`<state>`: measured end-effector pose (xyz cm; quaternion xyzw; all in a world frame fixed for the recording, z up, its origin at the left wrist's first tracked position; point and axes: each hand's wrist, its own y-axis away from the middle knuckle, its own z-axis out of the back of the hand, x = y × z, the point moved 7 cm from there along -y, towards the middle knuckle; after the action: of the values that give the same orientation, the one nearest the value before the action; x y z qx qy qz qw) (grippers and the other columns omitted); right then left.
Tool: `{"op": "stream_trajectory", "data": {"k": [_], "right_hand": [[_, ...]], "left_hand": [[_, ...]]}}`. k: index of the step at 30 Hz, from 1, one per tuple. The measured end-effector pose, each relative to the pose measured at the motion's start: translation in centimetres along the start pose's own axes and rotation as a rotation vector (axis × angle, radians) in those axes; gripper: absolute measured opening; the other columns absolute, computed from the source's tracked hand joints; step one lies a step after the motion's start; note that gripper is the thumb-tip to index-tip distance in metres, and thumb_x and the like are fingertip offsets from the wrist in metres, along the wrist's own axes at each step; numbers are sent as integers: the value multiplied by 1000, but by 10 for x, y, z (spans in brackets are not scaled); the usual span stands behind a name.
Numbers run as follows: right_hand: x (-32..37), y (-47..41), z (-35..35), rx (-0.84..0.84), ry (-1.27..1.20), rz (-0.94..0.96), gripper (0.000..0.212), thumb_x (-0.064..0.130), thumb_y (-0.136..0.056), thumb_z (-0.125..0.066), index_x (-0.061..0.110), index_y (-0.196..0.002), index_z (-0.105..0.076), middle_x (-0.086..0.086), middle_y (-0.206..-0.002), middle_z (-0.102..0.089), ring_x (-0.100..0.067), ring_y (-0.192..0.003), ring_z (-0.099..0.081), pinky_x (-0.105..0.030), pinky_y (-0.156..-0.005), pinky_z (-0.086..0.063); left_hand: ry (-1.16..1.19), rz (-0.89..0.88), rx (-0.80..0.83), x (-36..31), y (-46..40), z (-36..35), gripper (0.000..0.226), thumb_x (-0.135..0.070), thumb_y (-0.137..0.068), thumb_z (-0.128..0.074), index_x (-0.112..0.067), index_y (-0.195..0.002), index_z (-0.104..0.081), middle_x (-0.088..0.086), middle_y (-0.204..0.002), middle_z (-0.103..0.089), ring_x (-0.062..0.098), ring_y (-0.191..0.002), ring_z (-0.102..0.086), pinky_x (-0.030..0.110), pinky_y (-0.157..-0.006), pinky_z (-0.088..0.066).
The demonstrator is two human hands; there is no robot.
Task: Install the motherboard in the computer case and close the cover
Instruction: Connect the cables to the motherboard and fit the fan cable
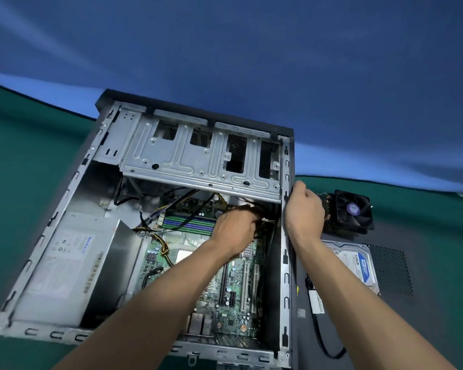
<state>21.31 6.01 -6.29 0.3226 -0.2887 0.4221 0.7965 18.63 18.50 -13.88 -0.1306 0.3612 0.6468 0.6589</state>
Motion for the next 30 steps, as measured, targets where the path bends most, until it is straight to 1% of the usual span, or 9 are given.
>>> {"op": "stream_trajectory", "data": {"k": [2, 4, 7, 10, 15, 20, 22, 26, 30], "right_hand": [[-1, 0, 0, 13, 13, -11, 39, 29, -95, -32, 13, -60, -36, -3, -63, -46, -17, -57, -37, -33, -51, -26], [0, 1, 1, 19, 42, -2, 41, 33, -98, -30, 12, -66, -43, -2, -69, -50, -15, -62, -42, -32, -53, -27], [3, 11, 4, 23, 210, 156, 40, 42, -101, -28, 12, -88, -52, 0, -82, -50, -20, -70, -44, -34, -61, -28], [-1, 33, 3, 70, 434, 304, 38, 47, -99, -30, 14, -106, -45, 1, -96, -43, -21, -75, -43, -33, -65, -30], [-7, 49, 3, 110, 547, 295, 30, 39, -99, -33, 12, -110, -40, -7, -109, -52, -20, -72, -42, -32, -58, -27], [-3, 46, 2, 132, 550, 310, 26, 34, -97, -39, 12, -109, -38, -8, -108, -52, -21, -71, -44, -31, -59, -30], [-2, 46, 2, 135, 530, 309, 22, 33, -94, -41, 14, -104, -36, -6, -104, -51, -20, -69, -45, -31, -57, -30], [-4, 45, 3, 140, 499, 287, 22, 31, -92, -45, 18, -96, -28, -3, -100, -48, -18, -67, -44, -28, -48, -22], [-8, 42, 2, 160, 471, 238, 25, 33, -92, -45, 13, -106, -40, -6, -106, -51, -20, -73, -47, -30, -60, -34]], "left_hand": [[-17, -7, -11, 1, 8, 5, 32, -9, -94, -42, -19, -110, -68, 2, -112, -68, 17, -104, -63, 38, -103, -41], [-35, 1, -27, 8, 18, 13, 34, -10, -93, -43, -20, -119, -64, -1, -122, -64, 15, -113, -58, 35, -103, -40], [-72, 20, -69, 21, 33, 29, 32, -11, -93, -45, -19, -117, -65, -1, -121, -64, 15, -114, -53, 32, -98, -41], [-115, 44, -99, 27, 47, 41, 30, -10, -94, -46, -19, -116, -65, -2, -125, -61, 12, -116, -52, 33, -100, -40], [-210, 162, 56, 43, 66, 40, 23, -15, -95, -49, -21, -110, -66, -5, -100, -68, 8, -75, -57, 25, -73, -48], [-294, 171, 293, 55, 88, 30, 15, -16, -93, -53, -21, -97, -66, -4, -99, -67, 11, -85, -60, 21, -78, -47], [-303, 178, 384, 58, 94, 23, 12, -17, -92, -53, -22, -90, -64, -4, -92, -65, 12, -84, -60, 30, -86, -51], [-446, 117, 455, 52, 92, 14, 12, -32, -88, -61, -20, -87, -61, -5, -85, -62, 13, -81, -60, 29, -79, -51], [-501, 70, 453, 47, 91, 7, 5, -17, -90, -58, -16, -89, -63, -1, -90, -63, 12, -85, -63, 22, -78, -53]]}}
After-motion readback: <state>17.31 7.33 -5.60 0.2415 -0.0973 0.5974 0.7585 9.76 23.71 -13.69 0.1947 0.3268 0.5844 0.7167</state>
